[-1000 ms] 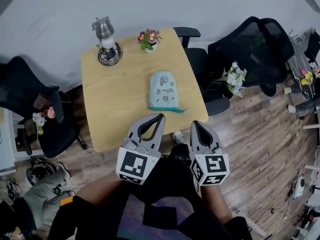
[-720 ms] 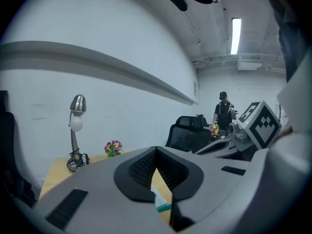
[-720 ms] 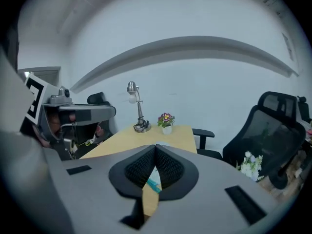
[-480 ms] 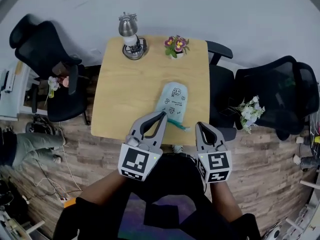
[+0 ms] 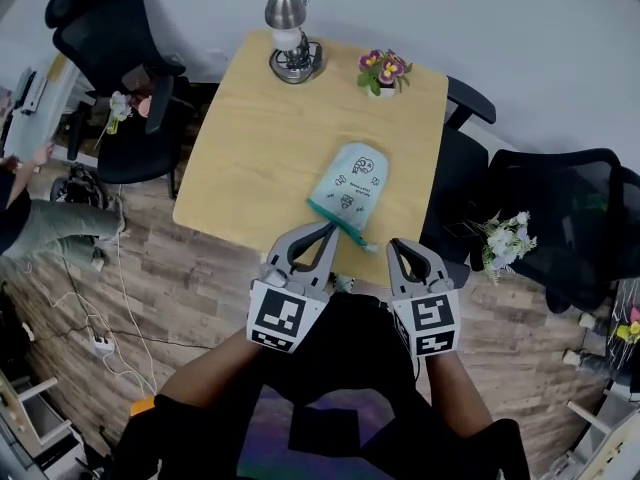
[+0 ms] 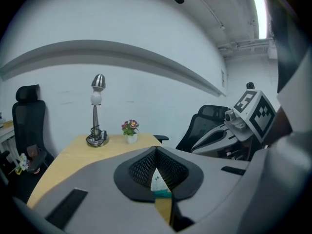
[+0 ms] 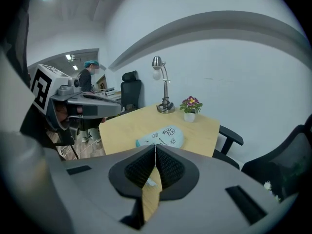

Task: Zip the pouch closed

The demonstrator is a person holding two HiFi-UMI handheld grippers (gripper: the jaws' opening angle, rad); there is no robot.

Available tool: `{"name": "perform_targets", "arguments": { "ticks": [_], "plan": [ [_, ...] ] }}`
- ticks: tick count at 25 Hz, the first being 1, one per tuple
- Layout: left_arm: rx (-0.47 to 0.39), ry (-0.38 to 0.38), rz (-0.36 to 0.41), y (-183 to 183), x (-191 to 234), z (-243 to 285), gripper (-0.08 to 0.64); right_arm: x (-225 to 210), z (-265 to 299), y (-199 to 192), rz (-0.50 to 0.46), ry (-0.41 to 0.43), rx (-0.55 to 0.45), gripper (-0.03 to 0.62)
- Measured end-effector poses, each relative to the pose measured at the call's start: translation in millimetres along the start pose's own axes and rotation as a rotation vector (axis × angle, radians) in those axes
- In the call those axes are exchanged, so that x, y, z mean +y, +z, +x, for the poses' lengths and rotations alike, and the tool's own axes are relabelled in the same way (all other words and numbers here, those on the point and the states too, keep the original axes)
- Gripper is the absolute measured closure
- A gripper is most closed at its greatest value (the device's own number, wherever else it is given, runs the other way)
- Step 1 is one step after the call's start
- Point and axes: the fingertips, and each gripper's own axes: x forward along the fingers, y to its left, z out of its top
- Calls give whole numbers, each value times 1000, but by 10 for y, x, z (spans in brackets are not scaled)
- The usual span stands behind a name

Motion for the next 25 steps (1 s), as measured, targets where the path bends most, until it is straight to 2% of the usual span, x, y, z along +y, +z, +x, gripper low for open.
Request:
{"name": "perform_targets", "arguments": {
  "ticks": [11,14,25],
  "plan": [
    [125,-10,-12,-579,-168,143,551,65,194,-340,-137,106,76,574],
    [163,-30,-22,-740,-211,198,551,103,249,-446,-176,129,100,518],
    [261,-82,-83,-1115,-290,373,549,167,415,-767,-322,190,202,492]
  ]
}}
